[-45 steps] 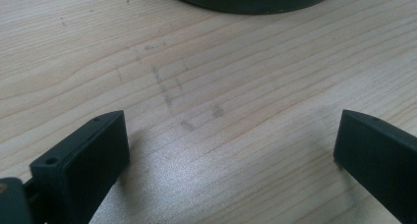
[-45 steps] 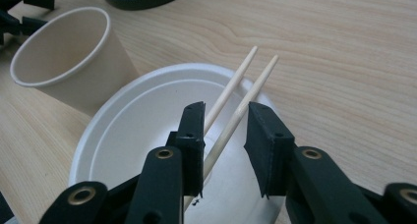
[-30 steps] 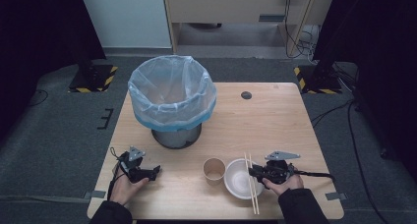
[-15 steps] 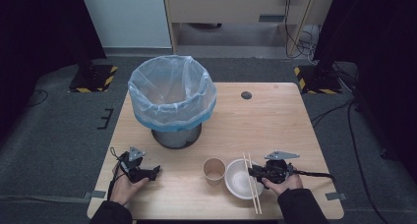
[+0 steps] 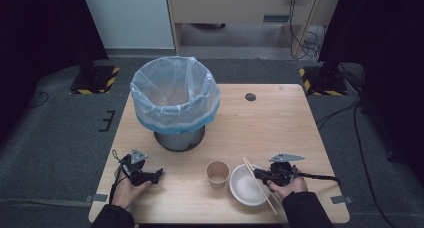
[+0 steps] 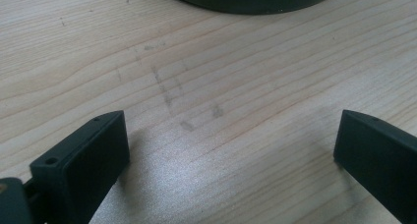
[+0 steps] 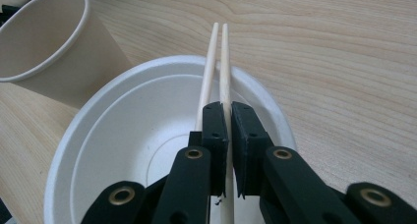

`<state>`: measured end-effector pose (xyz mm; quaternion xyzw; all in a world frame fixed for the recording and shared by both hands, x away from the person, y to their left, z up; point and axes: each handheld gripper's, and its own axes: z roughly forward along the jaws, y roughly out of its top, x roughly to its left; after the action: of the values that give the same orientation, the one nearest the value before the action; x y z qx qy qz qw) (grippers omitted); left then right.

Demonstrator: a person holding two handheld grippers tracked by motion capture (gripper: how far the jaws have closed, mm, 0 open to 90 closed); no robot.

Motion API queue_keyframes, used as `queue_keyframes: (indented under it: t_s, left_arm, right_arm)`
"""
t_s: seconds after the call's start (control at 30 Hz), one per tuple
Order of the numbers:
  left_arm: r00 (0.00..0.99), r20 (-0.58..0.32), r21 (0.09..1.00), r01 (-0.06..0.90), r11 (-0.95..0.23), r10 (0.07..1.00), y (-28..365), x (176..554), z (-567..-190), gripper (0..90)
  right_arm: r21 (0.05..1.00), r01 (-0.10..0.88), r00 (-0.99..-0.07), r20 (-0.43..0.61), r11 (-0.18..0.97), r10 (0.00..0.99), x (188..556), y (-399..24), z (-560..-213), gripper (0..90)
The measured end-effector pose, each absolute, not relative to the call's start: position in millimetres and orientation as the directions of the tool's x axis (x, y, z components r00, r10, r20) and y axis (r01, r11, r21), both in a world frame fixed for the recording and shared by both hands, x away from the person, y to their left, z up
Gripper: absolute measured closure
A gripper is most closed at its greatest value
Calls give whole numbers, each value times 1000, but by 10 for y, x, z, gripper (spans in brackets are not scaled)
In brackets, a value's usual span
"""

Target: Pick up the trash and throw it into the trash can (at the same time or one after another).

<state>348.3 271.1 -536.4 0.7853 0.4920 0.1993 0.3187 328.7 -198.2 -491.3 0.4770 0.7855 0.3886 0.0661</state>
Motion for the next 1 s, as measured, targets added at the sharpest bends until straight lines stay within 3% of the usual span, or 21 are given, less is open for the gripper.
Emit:
queue_keyframes:
  t_s: [0.5, 1.0]
  left_arm:
    - [436, -1, 697, 646, -312, 900, 2711, 3483, -5364, 0]
    - [436, -1, 697, 646, -313, 900, 2710, 3484, -5364, 0]
  right_arm:
    - [742, 646, -540, 276, 181, 795, 3319, -2080, -4772, 857]
    - [867, 498, -544, 296, 19, 786, 3422, -2293, -4366, 857]
